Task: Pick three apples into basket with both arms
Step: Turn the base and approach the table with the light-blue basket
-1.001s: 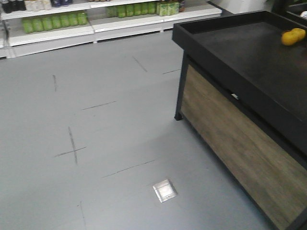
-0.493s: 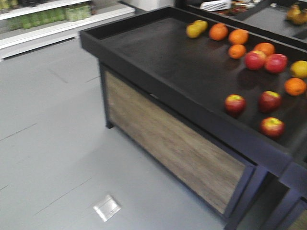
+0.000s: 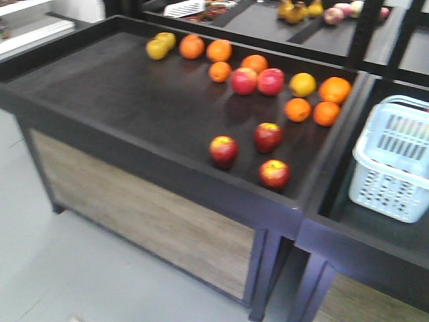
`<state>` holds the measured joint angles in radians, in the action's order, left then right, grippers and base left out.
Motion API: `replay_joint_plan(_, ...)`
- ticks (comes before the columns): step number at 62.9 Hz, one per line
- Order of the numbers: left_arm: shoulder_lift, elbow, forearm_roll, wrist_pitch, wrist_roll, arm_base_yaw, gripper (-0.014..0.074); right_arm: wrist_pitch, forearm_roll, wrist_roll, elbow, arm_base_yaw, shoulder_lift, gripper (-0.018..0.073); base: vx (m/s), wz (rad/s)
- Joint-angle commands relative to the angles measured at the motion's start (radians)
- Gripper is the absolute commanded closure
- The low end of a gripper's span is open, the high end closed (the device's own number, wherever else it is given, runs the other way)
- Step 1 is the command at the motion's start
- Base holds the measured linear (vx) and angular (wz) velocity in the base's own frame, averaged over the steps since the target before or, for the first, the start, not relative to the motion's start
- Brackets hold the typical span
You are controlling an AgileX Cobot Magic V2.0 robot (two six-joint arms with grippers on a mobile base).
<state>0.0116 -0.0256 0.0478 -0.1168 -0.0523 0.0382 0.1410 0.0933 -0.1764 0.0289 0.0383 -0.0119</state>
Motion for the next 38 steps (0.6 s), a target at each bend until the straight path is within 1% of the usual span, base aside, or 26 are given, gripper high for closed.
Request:
replay_joint_plan(1,0.016,-0.005,-0.008,0.076,-0.006,0.0,0.0603,-0.076,0.01,0.001,0.012,-0.007,-0.013,0.0566,0.13,-0.57)
replay_joint_plan(21,0.016,-0.005,-0.008,0.076,-0.006,0.0,0.0603,-0.076,0.01,0.001,0.012,-0.007,-0.013,0.0566,0.13,-0.56)
replay_joint_plan(38,0.016,-0.005,-0.008,0.076,-0.006,0.0,0.0603,-0.076,0.01,0.001,0.012,-0.007,-0.013,0.0566,0.12,-0.44)
